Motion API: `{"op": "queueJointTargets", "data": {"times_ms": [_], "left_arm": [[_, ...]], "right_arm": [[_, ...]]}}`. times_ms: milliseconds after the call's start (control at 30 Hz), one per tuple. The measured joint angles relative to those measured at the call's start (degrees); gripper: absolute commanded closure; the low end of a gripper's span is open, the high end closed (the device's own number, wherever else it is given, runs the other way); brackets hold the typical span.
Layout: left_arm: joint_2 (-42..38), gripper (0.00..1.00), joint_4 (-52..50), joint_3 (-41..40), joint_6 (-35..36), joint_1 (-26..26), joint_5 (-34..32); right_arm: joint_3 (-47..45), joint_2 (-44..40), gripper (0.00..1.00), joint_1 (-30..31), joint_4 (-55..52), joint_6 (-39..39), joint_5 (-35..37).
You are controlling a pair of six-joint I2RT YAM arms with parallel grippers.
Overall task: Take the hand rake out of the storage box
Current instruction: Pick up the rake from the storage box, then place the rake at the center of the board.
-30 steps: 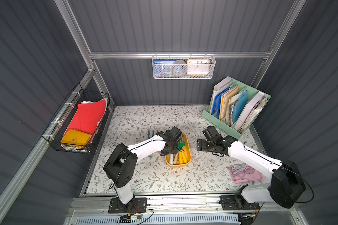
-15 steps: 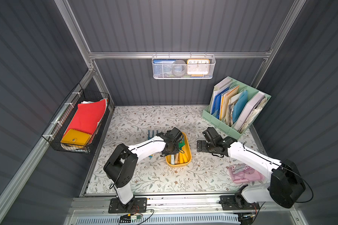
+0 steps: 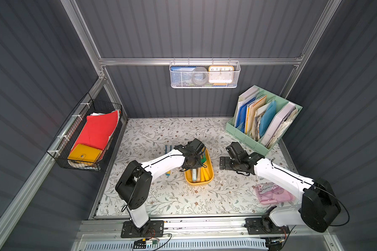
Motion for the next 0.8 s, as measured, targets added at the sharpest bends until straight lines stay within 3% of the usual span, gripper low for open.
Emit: {"op": "queueJointTargets", "data": {"times_ms": [533,800], "left_arm": [[-1.33,0.84,-5.18,9.01,3.17,0.9,-3.74],[-4.33,0.84,-8.79,9.22,7.56,10.71,-5.99]], "right_arm": [[-0.33,-1.09,0.01,0.0,0.0,-0.04,0.07],[-0.33,-2.05,0.01,0.0,-0.28,-0.17,0.04]]}}
